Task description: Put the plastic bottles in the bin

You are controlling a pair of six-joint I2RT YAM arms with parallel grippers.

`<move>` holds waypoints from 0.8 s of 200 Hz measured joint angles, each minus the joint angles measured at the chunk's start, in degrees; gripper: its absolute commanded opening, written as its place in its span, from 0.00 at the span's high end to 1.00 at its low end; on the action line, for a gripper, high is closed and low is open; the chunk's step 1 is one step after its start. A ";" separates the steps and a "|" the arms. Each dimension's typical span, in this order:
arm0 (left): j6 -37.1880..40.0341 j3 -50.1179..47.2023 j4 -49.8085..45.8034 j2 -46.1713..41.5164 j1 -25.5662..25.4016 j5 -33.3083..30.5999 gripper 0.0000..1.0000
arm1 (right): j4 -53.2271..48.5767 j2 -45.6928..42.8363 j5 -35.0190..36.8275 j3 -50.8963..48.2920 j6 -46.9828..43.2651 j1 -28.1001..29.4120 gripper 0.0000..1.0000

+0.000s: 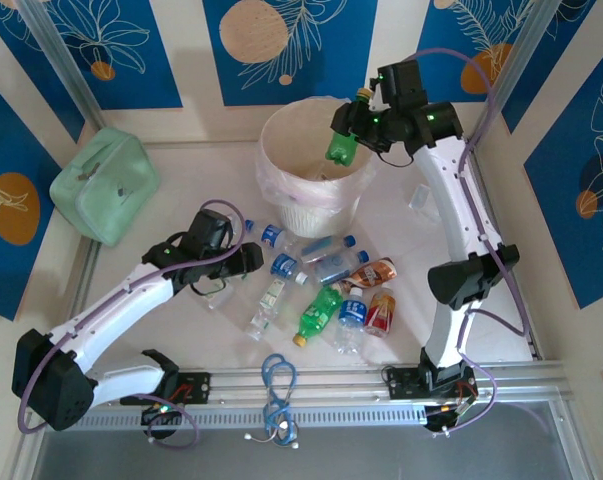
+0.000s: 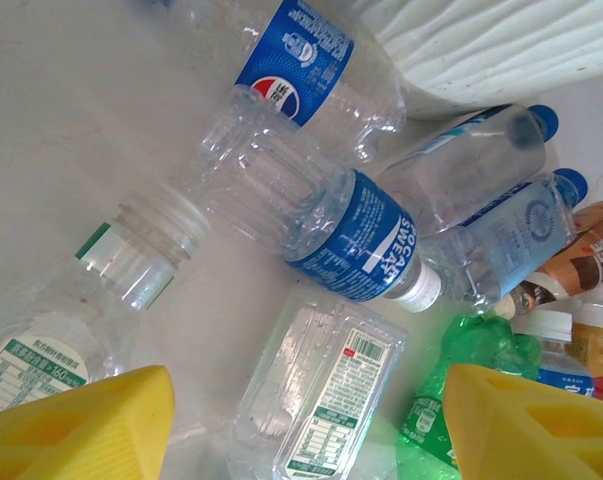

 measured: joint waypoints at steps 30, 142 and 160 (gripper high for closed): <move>0.00 -0.66 -0.11 0.00 0.00 -0.17 0.29 | -0.96 1.60 -0.17 0.11 0.13 0.07 0.32; 0.07 -3.15 -0.20 0.00 -0.02 -0.13 0.28 | -2.32 0.98 1.53 2.56 0.37 1.92 0.19; 0.44 -3.41 -0.22 0.02 -0.17 -0.13 0.25 | -2.21 -1.20 2.75 1.44 0.17 3.39 0.18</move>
